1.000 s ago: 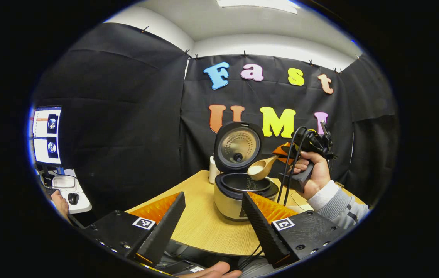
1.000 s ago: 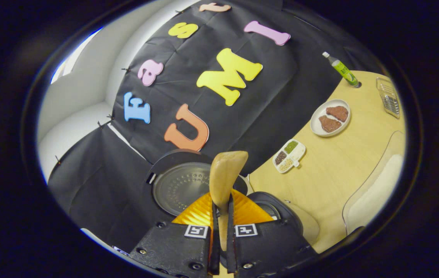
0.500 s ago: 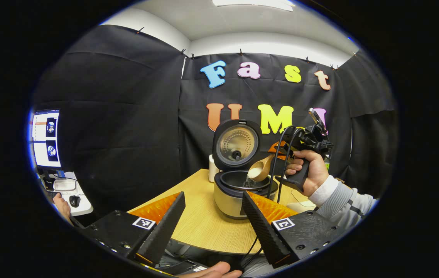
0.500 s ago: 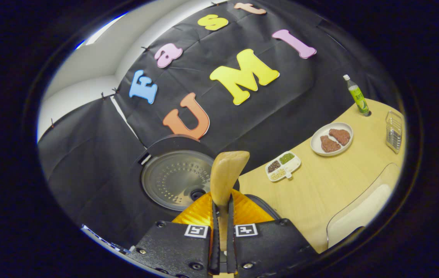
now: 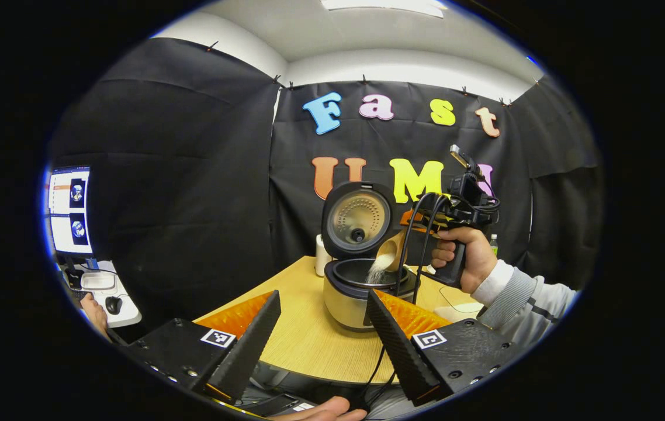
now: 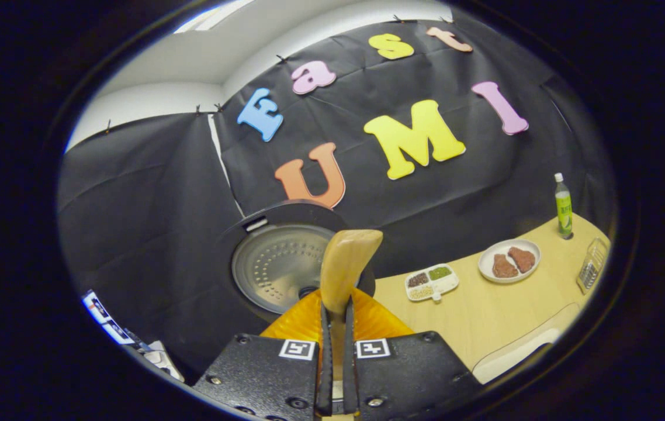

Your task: Close the left gripper, press the button to open the rice cooker; take a wooden spoon from the chopstick holder with the right hand, scoop a spoonful of rice and pour it into the rice cooker, then put the wooden spoon back into the chopstick holder.

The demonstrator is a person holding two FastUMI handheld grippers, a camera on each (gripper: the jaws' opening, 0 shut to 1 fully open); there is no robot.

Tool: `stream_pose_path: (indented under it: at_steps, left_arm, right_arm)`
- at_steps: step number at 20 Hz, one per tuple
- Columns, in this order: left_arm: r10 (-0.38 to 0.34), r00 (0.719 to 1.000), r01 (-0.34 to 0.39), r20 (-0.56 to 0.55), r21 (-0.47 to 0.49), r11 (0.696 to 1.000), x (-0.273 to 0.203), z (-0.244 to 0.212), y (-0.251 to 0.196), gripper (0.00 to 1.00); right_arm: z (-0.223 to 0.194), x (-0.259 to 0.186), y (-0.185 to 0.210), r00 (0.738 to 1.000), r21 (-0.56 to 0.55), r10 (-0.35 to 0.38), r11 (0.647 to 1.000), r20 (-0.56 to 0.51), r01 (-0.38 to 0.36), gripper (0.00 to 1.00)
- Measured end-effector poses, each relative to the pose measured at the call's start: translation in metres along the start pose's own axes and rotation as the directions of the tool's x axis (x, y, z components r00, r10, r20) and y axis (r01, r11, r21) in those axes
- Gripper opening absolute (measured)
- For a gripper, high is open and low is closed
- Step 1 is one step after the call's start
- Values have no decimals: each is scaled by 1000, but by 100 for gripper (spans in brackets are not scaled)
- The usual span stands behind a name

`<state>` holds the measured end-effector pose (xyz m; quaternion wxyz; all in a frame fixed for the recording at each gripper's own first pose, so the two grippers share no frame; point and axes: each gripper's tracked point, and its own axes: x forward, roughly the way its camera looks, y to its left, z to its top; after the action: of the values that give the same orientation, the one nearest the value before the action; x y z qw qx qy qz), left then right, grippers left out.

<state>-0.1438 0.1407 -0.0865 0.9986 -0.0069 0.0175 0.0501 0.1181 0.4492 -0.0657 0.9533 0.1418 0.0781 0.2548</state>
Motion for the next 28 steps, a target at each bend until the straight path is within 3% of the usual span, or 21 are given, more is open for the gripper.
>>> stream_pose_path:
  at_steps: [8, 10, 13, 19, 28]
  left_arm:
    - [-10, 1000, 10, 9, -9, 1000, -5, 7, -4, 95]
    - [-17, 1000, 17, 17, -6, 1000, -8, 11, -7, 95]
    - [-21, 999, 21, 24, 2, 1000, -9, 16, -10, 95]
    - [-23, 1000, 22, 21, 57, 998, -8, 15, -23, 95]
    - [-53, 998, 51, 18, 72, 996, -5, 16, -43, 94]
  right_arm:
    - [27, 0, 6, 996, -223, 1, 975, 88, 18, 13]
    - [28, 1, 12, 995, -289, 43, 957, 94, -14, 12]
    - [29, -4, 26, 986, -380, 126, 922, 111, -75, 13]
    - [20, -19, 30, 975, -578, 165, 814, 146, -51, 12]
    - [30, -30, -4, 979, -524, 128, 851, 160, -26, 13]
